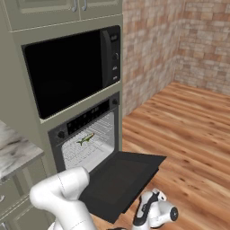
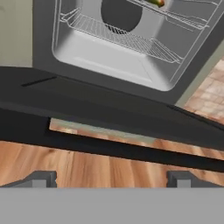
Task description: Place the fish on the top rack of the oven, and slide the tray back inside. Close the oven door.
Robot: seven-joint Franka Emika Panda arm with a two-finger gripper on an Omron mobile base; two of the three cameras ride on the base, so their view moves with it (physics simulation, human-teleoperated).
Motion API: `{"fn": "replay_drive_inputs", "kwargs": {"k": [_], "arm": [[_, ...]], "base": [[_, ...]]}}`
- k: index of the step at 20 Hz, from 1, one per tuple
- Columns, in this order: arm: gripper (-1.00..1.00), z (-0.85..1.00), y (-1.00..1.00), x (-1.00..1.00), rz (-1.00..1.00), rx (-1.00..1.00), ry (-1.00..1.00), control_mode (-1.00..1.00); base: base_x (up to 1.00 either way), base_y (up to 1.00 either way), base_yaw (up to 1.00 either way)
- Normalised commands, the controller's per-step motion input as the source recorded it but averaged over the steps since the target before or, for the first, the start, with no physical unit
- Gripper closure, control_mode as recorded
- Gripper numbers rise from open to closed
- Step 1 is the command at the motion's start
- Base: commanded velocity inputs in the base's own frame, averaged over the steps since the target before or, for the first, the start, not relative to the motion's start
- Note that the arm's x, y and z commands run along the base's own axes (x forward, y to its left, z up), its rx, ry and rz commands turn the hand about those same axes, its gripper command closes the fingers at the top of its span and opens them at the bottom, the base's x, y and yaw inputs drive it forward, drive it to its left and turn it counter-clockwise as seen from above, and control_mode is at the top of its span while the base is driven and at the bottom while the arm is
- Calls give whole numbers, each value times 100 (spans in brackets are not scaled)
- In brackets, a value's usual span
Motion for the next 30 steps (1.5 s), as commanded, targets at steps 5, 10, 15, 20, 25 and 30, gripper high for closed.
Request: {"fn": "replay_drive_inputs", "kwargs": {"k": [5, 10, 15, 20, 25, 30], "arm": [[-100, -45, -9, 35, 8, 16, 0, -100], [-100, -44, -52, 28, 12, 9, 0, -100], [-100, -48, -70, 36, 15, 12, 0, -100], [-100, -92, -51, 47, 14, 15, -8, -100], [-100, -100, -45, 37, 14, 19, -20, -100], [-100, -100, -54, 28, 13, 25, -23, -100]], "base": [[0, 0, 0], [0, 0, 0], [0, 0, 0], [0, 0, 0], [0, 0, 0], [0, 0, 0]]}}
